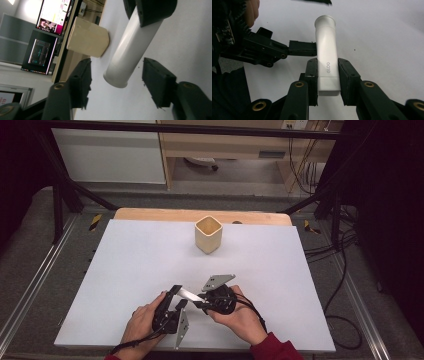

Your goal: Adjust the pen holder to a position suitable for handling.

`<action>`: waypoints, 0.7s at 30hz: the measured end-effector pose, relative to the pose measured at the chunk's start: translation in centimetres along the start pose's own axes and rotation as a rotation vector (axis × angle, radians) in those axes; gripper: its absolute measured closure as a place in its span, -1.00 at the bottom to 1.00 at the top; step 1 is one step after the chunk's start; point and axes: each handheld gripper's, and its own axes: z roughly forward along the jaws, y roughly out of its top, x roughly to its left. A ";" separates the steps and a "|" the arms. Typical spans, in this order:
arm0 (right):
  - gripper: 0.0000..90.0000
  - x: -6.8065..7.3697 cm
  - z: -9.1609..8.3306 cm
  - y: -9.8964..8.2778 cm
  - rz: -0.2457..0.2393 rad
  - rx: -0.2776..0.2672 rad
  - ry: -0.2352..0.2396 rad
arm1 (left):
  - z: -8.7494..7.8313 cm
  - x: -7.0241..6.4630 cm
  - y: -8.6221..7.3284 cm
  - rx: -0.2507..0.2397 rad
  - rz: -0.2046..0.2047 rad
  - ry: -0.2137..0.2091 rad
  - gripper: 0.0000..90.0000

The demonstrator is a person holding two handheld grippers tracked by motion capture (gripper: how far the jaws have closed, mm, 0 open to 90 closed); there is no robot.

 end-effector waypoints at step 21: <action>0.58 0.5 0.2 0.2 -0.013 0.002 0.009 | 0.0 -0.6 0.5 0.016 0.105 0.006 0.09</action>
